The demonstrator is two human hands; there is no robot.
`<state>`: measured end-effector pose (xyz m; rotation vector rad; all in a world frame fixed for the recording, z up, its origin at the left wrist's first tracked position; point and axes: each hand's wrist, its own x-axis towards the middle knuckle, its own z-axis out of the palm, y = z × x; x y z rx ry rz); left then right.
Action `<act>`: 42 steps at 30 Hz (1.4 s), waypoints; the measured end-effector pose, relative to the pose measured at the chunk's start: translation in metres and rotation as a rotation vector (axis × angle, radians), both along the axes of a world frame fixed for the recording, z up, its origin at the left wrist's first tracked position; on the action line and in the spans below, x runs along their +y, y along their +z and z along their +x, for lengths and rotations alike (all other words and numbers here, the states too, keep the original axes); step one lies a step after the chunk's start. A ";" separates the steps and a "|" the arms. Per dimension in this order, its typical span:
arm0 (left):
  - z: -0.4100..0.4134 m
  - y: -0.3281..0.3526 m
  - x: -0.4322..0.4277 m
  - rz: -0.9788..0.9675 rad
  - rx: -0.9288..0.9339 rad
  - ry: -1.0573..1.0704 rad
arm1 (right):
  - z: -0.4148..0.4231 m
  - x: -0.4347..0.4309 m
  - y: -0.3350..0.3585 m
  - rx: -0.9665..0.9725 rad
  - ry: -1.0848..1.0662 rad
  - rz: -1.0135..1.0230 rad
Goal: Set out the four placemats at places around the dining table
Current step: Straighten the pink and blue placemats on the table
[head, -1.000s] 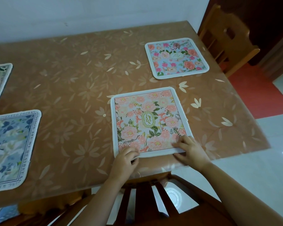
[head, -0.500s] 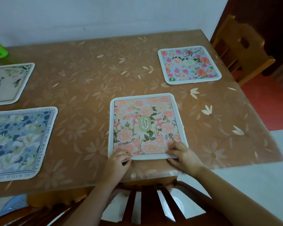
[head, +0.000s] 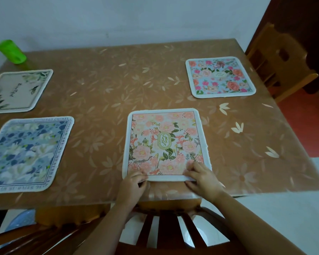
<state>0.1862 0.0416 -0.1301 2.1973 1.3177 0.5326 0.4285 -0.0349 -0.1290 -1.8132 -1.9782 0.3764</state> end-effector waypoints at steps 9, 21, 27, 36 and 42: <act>-0.011 -0.006 0.001 0.037 0.026 -0.010 | -0.011 0.004 0.000 -0.013 0.027 0.008; -0.010 -0.014 -0.001 0.064 0.134 -0.007 | -0.010 -0.001 -0.005 0.077 -0.114 -0.132; -0.004 -0.035 0.001 0.005 0.350 -0.088 | -0.003 0.008 -0.020 -0.063 -0.040 -0.217; 0.024 -0.040 0.047 0.147 0.531 -0.184 | -0.024 0.073 -0.042 -0.333 -0.041 -0.351; 0.046 -0.049 0.104 0.198 0.525 -0.162 | -0.004 0.145 -0.047 -0.285 -0.064 -0.280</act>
